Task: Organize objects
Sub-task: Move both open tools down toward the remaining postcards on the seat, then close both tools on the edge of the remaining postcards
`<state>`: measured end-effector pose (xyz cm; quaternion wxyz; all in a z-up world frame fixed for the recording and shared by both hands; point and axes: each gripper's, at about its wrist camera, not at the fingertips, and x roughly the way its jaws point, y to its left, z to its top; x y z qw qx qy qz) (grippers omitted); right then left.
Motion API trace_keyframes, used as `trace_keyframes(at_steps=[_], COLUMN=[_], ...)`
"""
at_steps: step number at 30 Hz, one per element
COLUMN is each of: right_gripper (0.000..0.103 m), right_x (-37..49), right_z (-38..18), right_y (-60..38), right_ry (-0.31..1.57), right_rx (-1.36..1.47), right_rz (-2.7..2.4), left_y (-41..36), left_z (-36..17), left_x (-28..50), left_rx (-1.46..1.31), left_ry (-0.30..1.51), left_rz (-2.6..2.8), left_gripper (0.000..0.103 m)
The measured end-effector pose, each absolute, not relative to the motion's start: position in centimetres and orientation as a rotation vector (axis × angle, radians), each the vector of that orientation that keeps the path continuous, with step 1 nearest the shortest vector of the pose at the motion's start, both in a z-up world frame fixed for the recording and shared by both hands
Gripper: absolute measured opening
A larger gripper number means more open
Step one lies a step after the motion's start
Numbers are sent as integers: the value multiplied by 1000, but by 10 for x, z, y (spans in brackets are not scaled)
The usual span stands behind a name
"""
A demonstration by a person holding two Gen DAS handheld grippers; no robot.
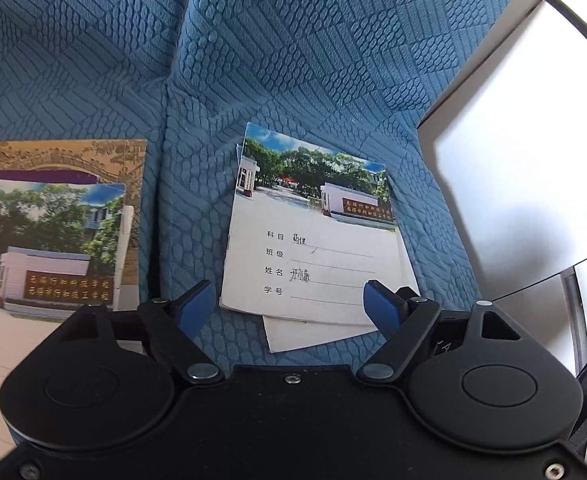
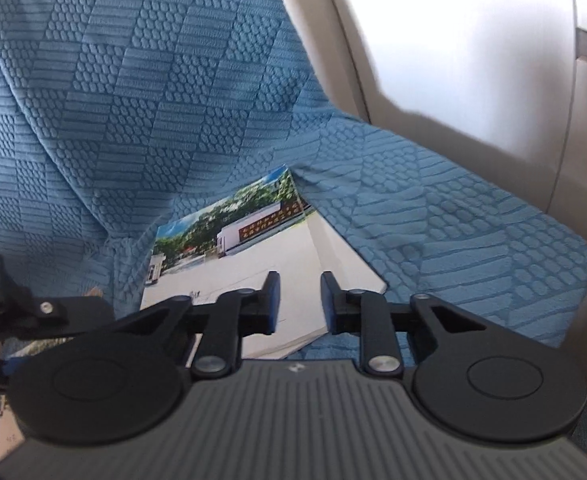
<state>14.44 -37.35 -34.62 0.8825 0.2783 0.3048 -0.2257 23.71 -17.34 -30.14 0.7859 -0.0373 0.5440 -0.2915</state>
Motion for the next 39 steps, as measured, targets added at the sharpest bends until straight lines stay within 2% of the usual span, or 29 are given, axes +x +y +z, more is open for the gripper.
trace_keyframes(at_steps=[6,12,17,21,24,27,29,35,38,39], right_gripper=[15,5,6,6,5,5,5,5,9,9], right_x=[151,147,148,147,144,143,143,139,137,136], right_z=[-357,-359,-359,-360,-361,-361,-361,-360,-360,-360], right_y=[-376,-387,-387,-388,-391,-393,-392,-398,-399,-400], right_ry=[656,644,639,630,617,609,607,599,594,594], right_rx=[596,636,649,671,712,740,742,797,830,837], right_rz=[-476,-491,-494,-501,-507,-510,-509,-506,-497,-495], left_y=[-183,-187,-183,-172,-158,-152,-154,-165,-166,-167], left_z=[-325,-344,-347,-344,-342,-344,-347,-368,-379,-381], left_x=[246,252,258,267,274,280,282,283,282,281], left_rx=[-65,-102,-166,-273,-454,-604,-624,-637,-643,-636], left_ry=[1229,1280,1295,1316,1353,1385,1400,1440,1451,1456], left_rz=[-587,-559,-559,-588,-654,-721,-736,-683,-661,-642], left_gripper=[70,68,68,65,56,54,53,35,27,21])
